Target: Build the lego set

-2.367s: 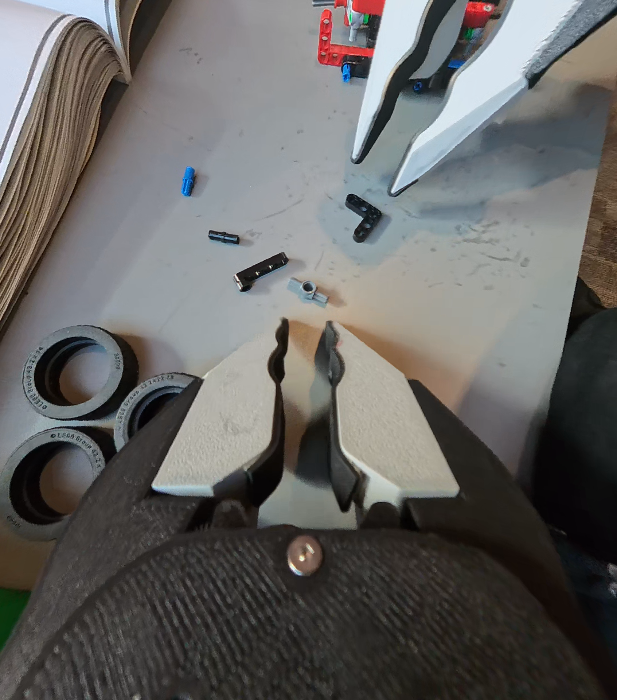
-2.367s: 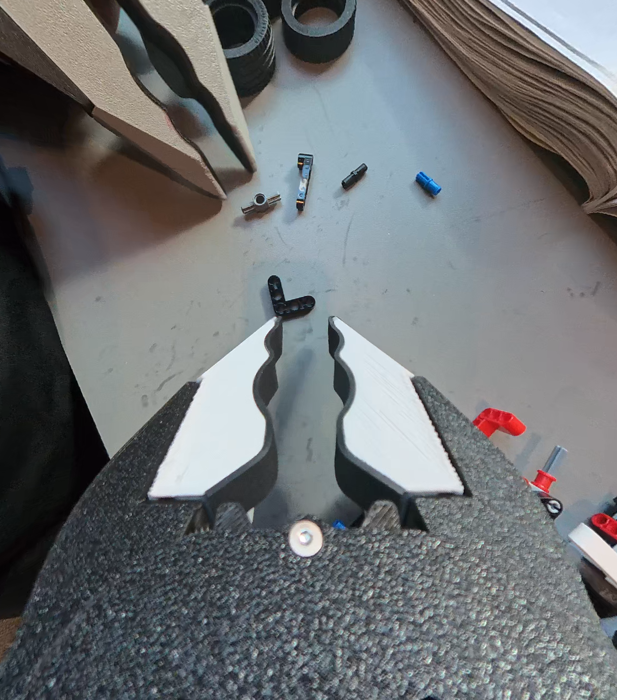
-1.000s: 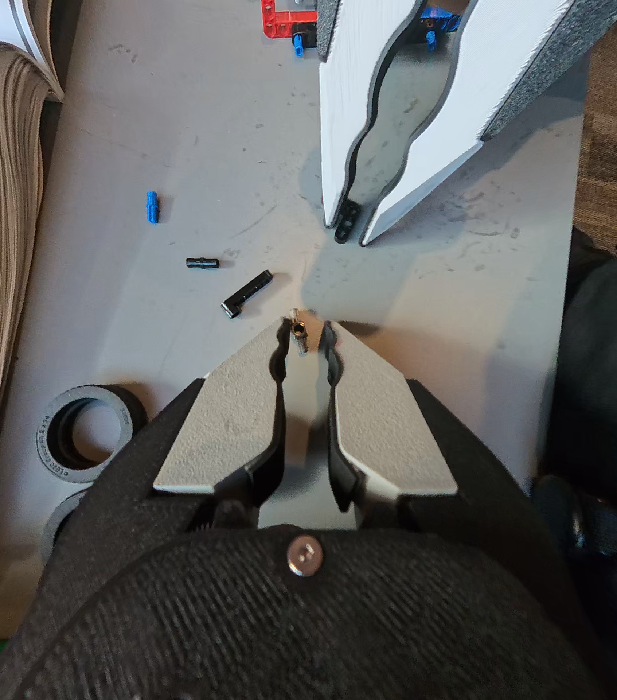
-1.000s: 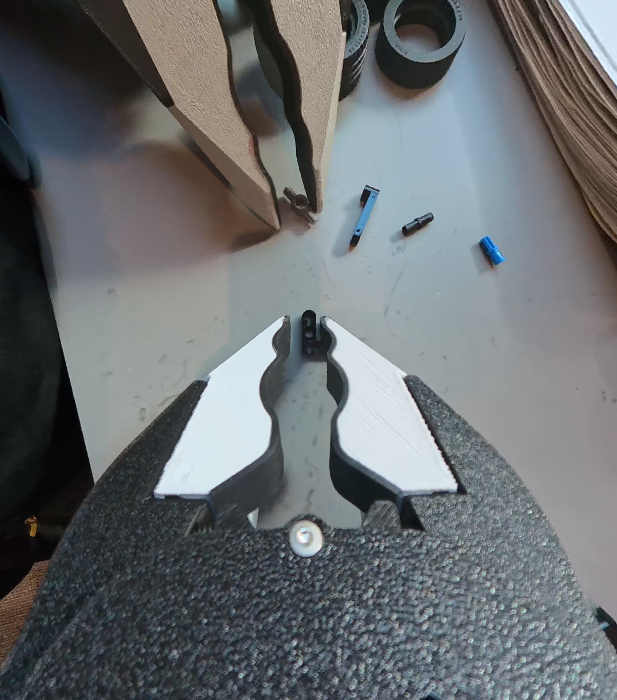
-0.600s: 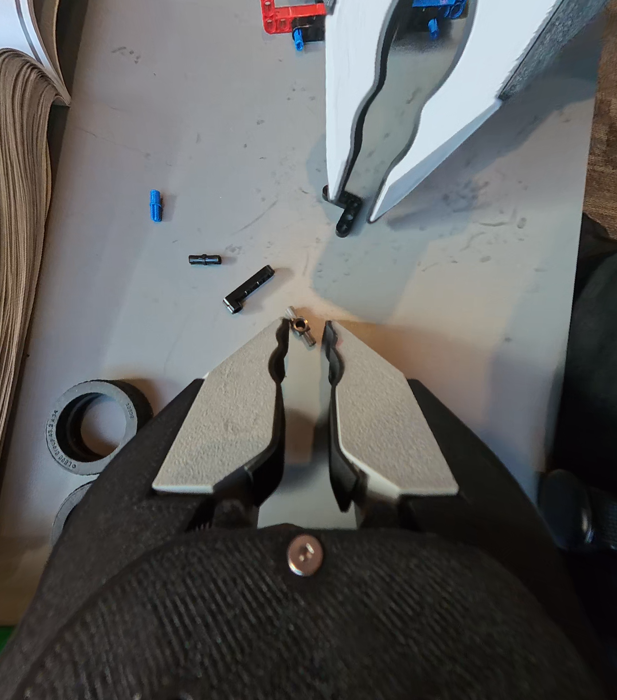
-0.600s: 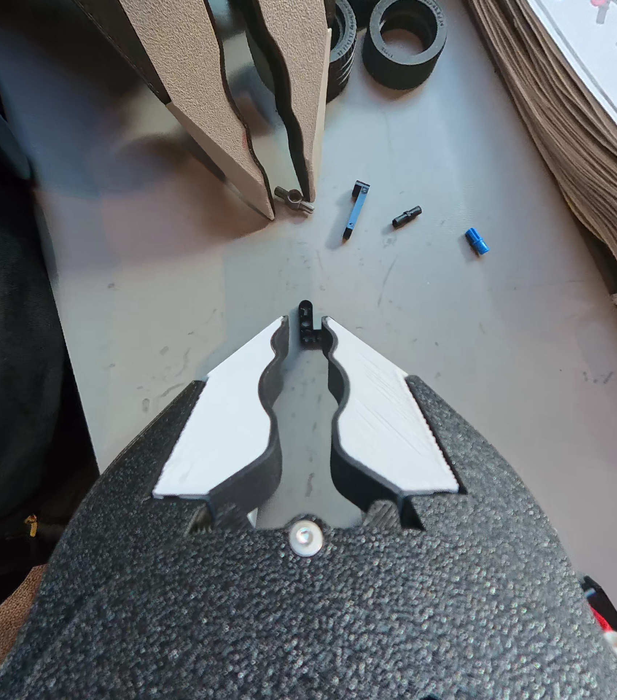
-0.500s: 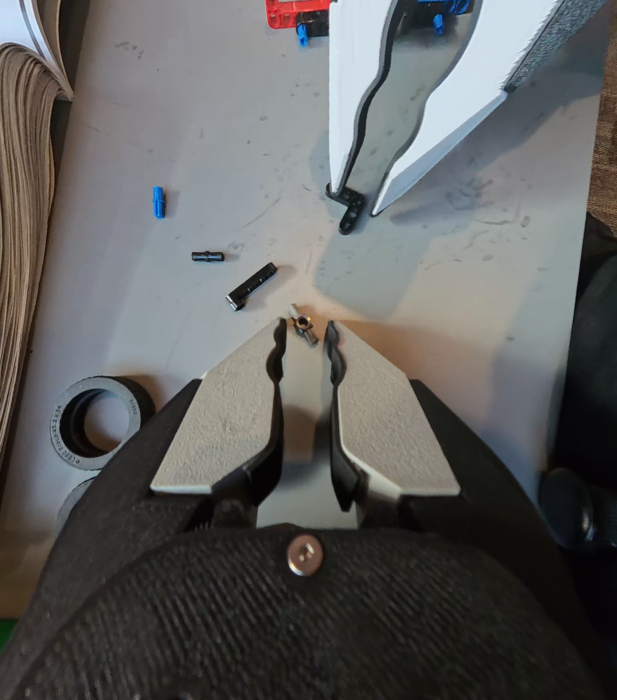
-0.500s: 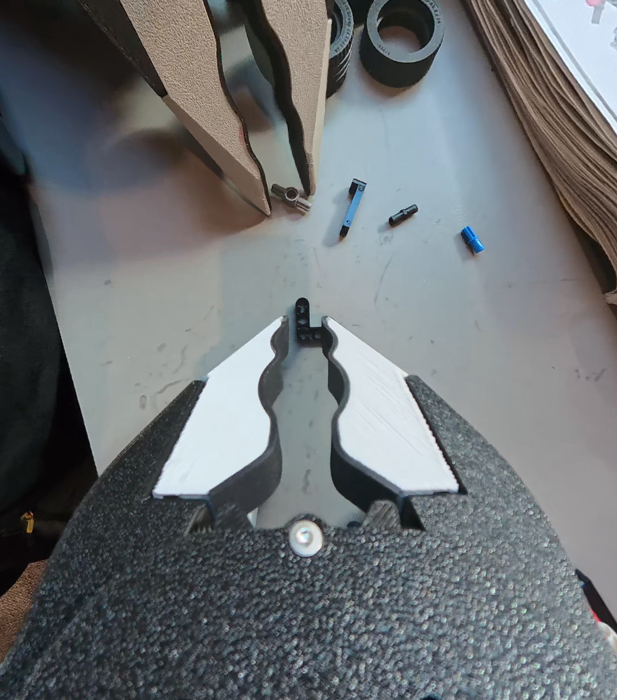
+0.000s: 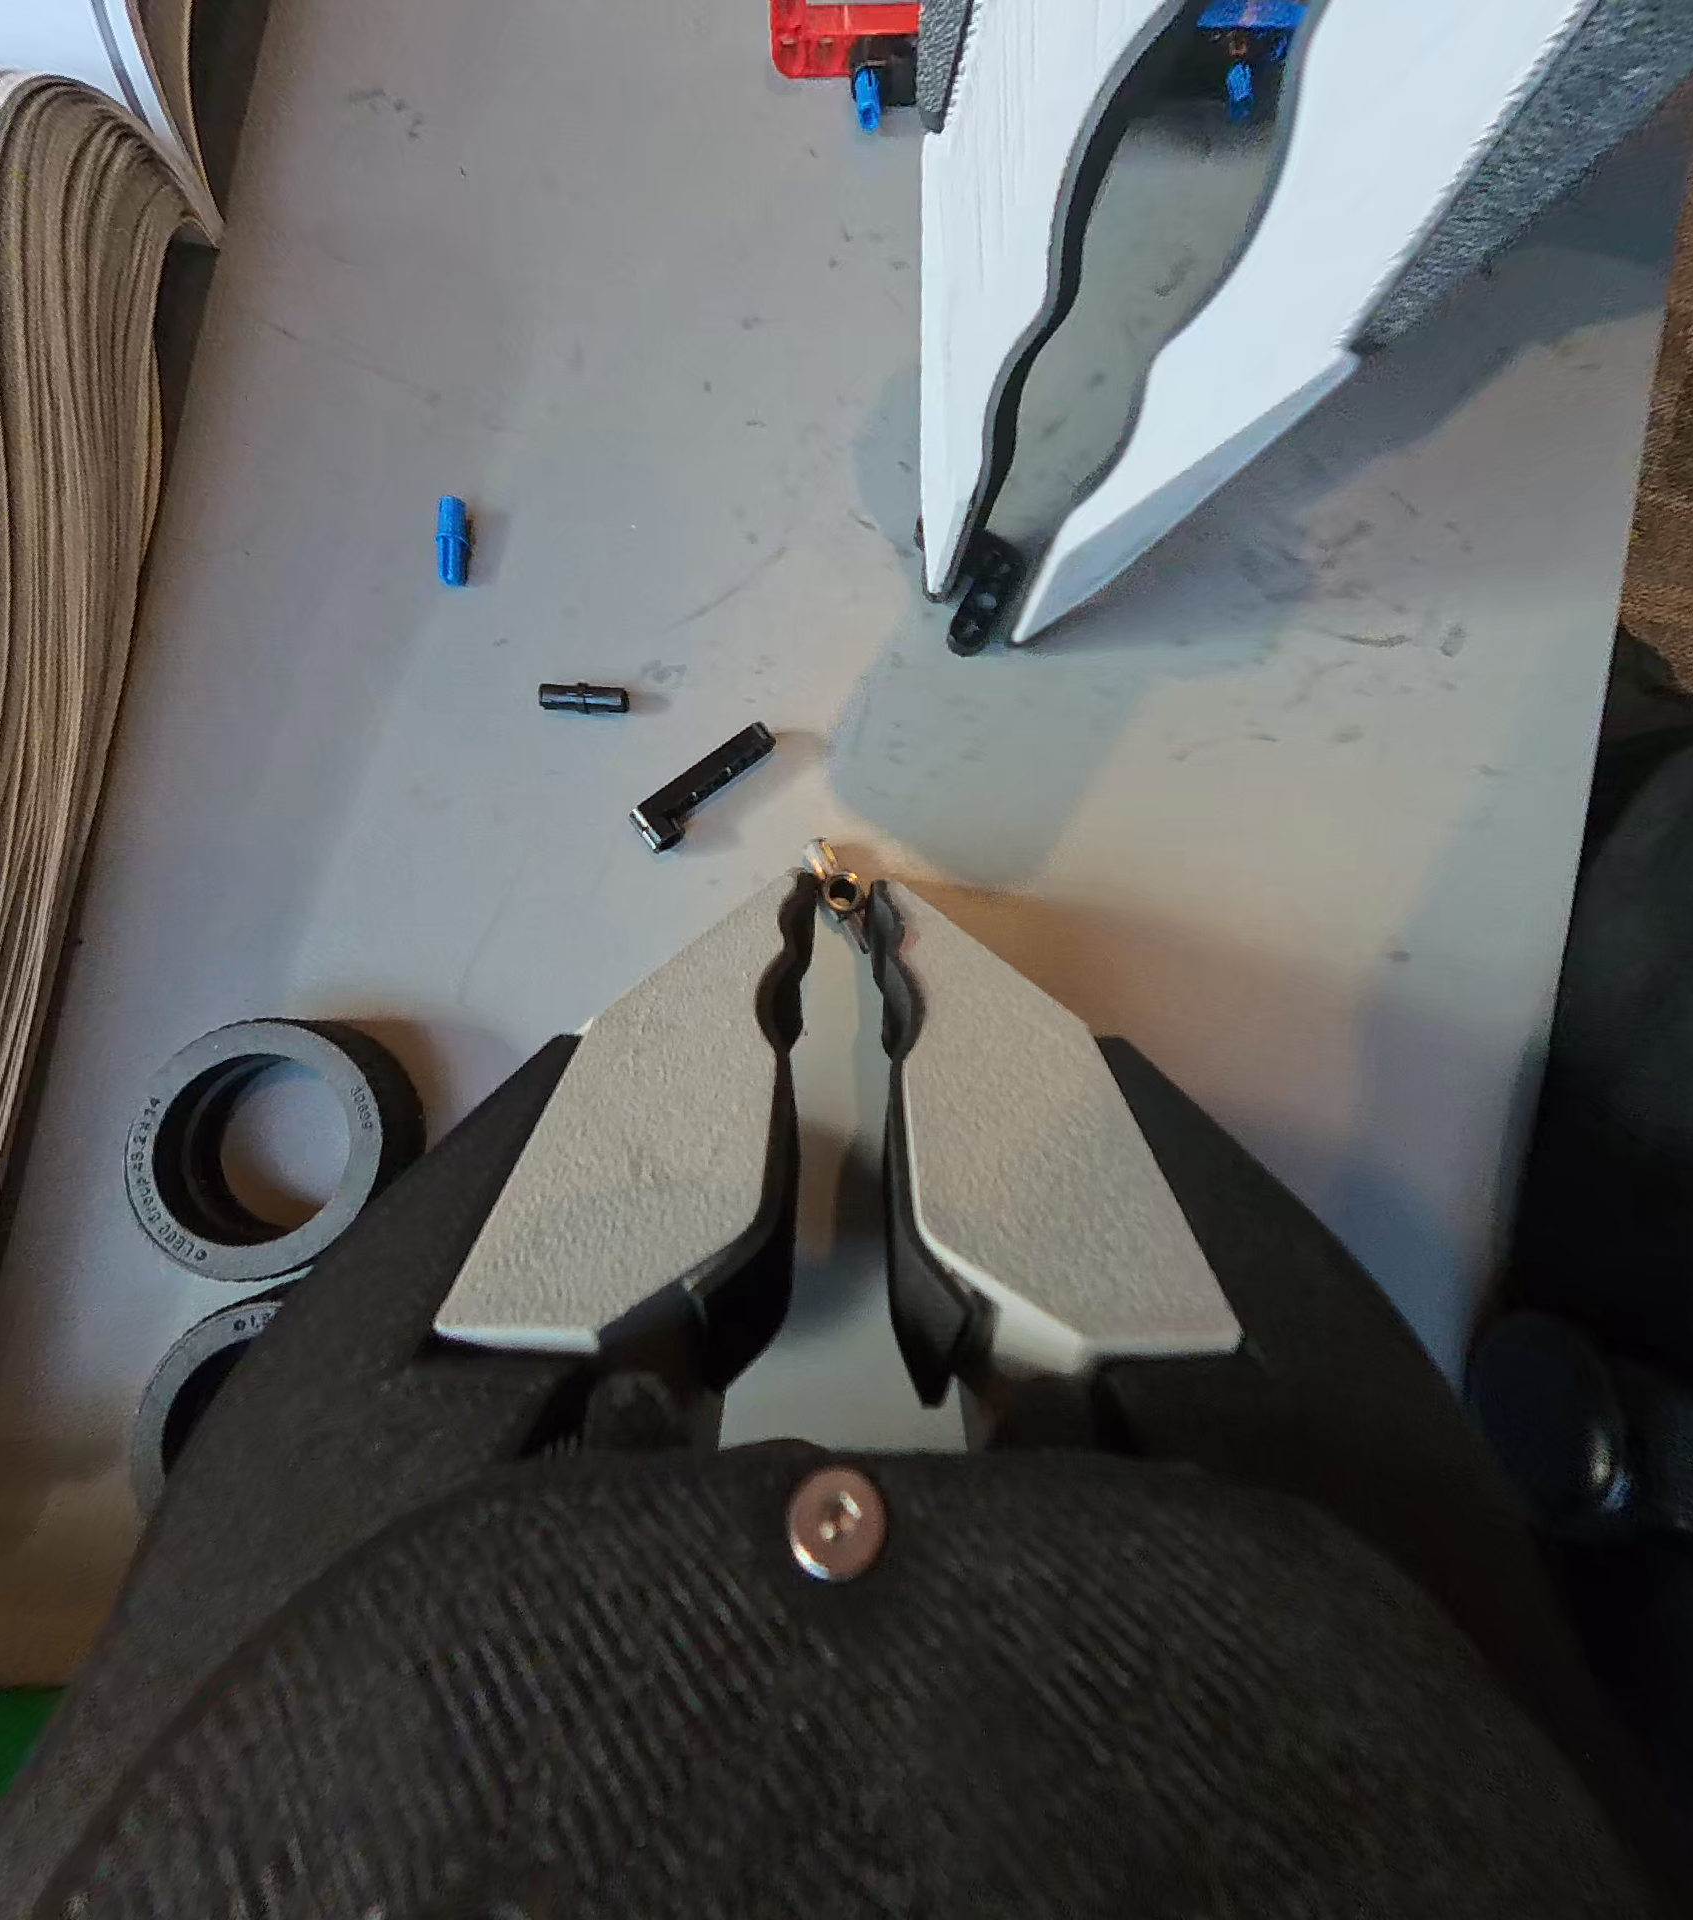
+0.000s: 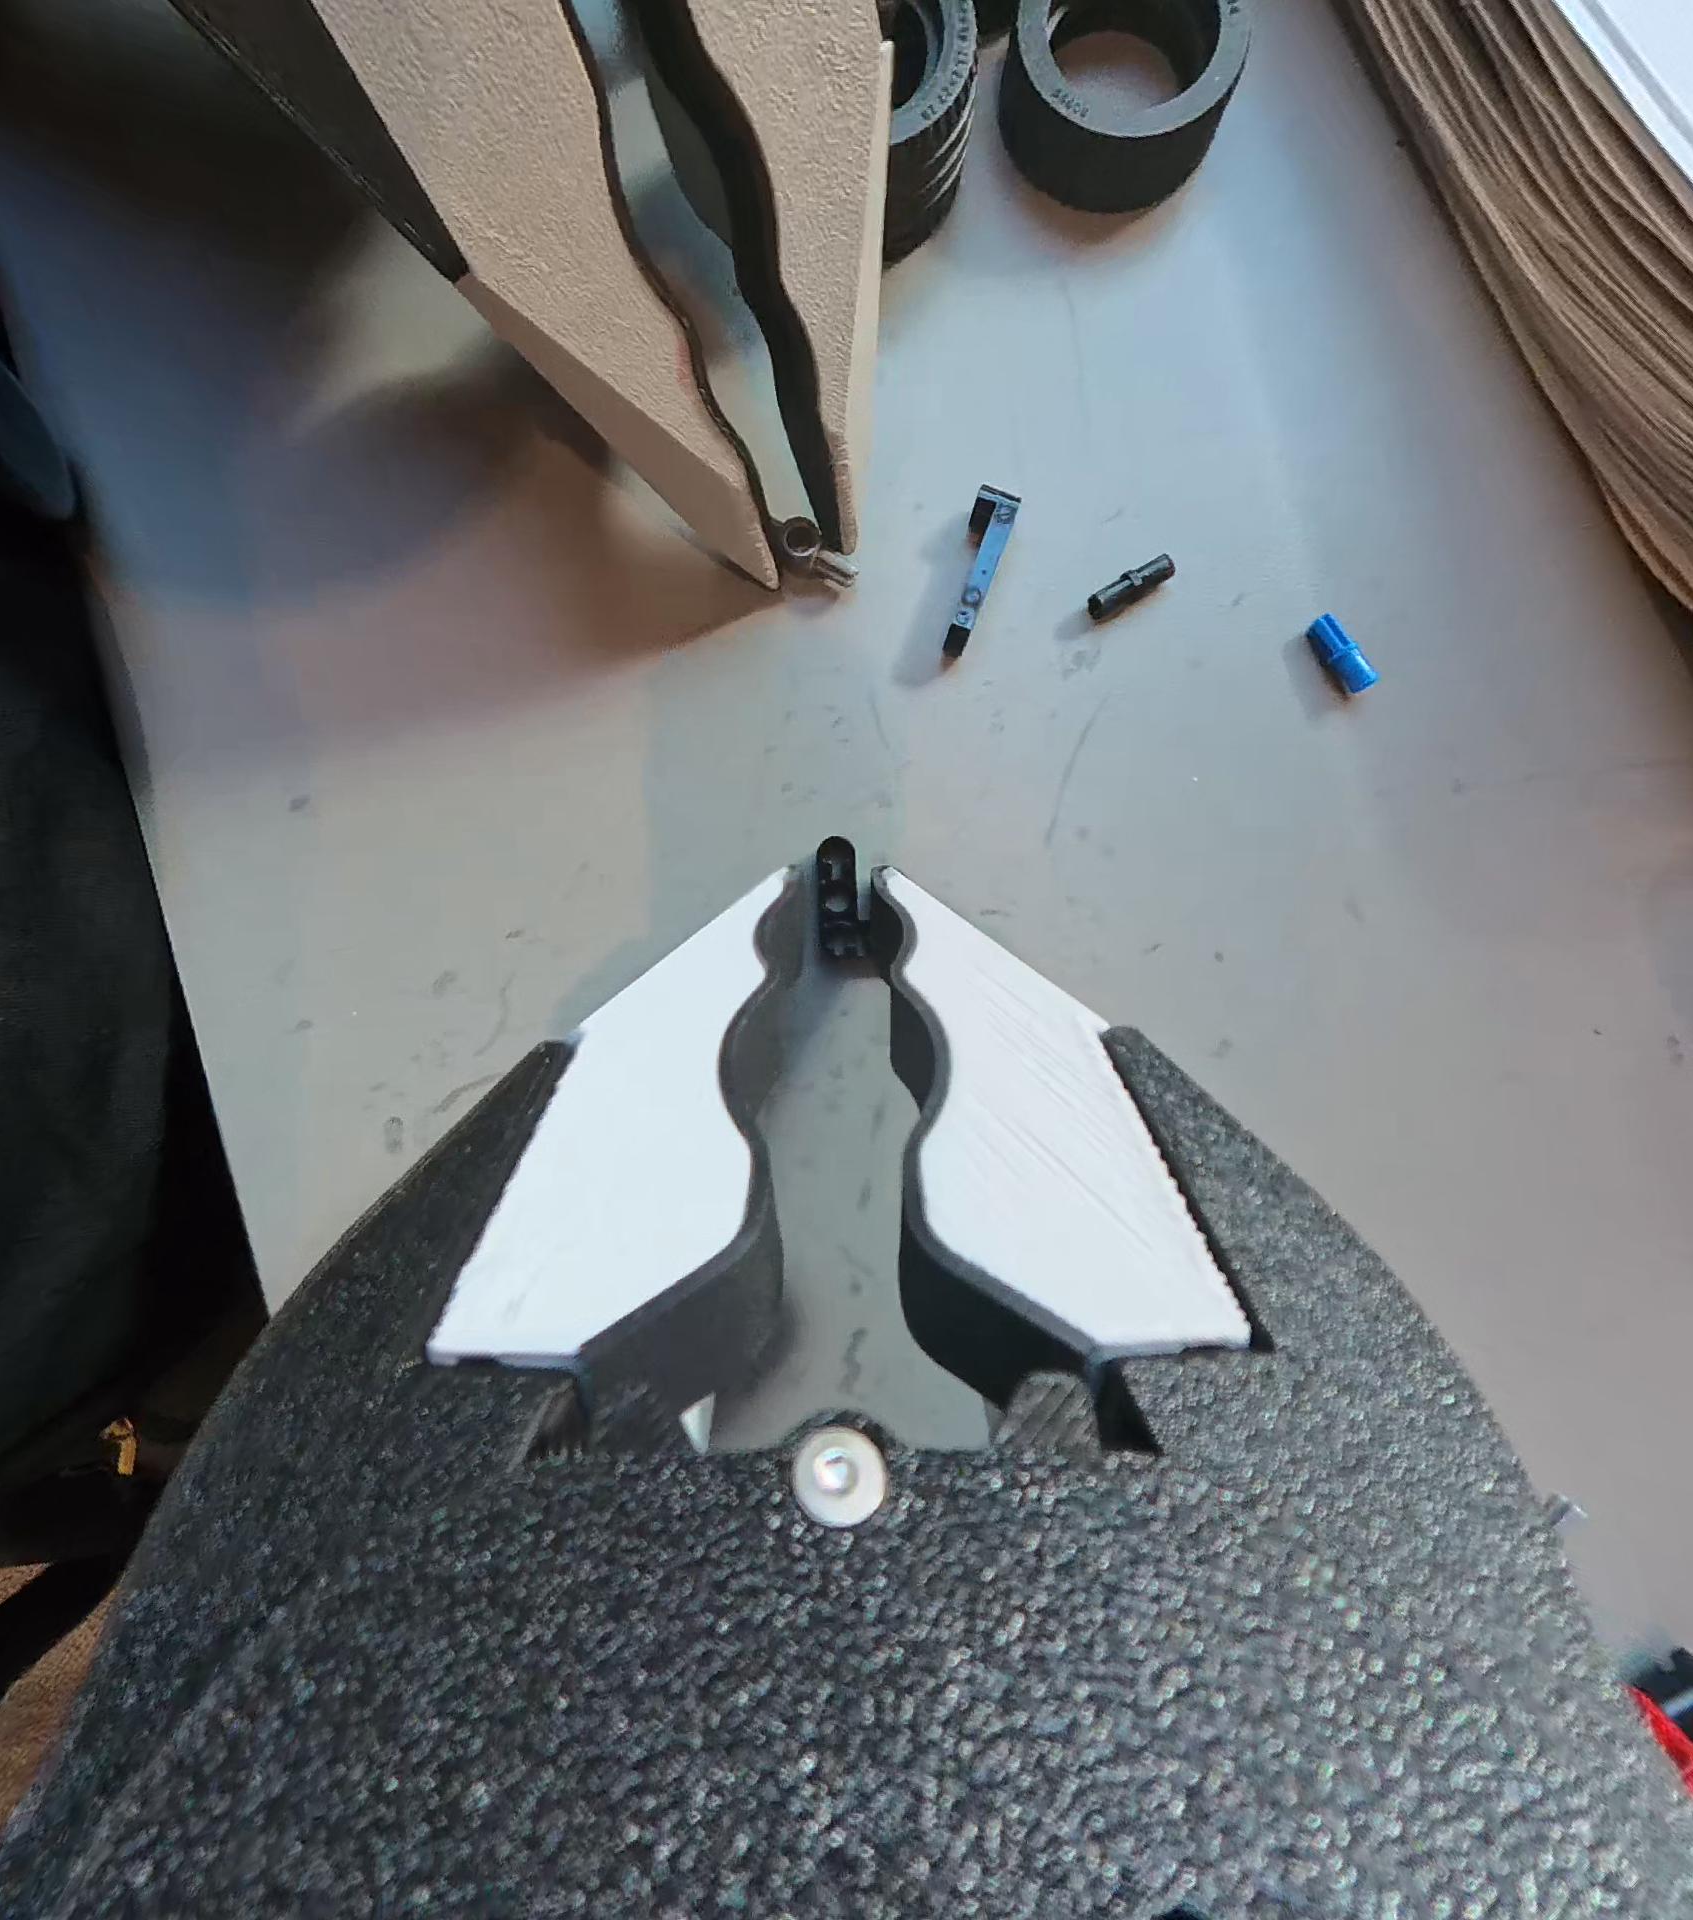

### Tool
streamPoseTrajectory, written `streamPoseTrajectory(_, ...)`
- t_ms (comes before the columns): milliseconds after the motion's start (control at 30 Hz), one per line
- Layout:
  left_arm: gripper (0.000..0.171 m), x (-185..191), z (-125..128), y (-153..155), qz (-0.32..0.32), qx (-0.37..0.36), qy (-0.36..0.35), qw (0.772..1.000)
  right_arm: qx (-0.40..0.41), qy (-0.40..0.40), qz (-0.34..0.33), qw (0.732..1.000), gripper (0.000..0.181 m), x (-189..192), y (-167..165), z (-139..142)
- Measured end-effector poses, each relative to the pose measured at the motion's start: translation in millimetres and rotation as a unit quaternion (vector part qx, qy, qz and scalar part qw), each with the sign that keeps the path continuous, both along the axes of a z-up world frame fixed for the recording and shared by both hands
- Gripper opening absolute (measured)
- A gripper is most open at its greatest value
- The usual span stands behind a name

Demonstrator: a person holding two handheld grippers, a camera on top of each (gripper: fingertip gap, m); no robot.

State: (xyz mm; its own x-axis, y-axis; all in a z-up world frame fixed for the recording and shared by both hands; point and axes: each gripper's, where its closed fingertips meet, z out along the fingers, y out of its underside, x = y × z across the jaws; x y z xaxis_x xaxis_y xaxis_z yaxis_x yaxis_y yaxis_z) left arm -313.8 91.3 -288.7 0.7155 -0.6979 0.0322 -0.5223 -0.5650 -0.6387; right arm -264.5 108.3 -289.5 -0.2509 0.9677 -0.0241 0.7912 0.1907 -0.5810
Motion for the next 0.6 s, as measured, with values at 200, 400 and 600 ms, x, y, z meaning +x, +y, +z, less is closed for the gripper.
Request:
streamPoseTrajectory(200,0.007,4.8,0.3,-2.3,-0.023,-0.010,-0.024,0.999,-0.004,0.003,-0.004,1.000,0.007,-0.9,2.1,-0.3)
streamPoseTrajectory(400,0.012,8.0,0.5,-5.8,-0.036,-0.009,-0.008,0.999,0.015,-0.009,0.012,1.000,0.007,-0.9,1.7,-0.4)
streamPoseTrajectory(600,0.020,7.5,0.6,-2.9,-0.019,-0.021,0.002,1.000,0.019,-0.023,0.021,0.999,0.007,-1.2,2.1,-0.5)
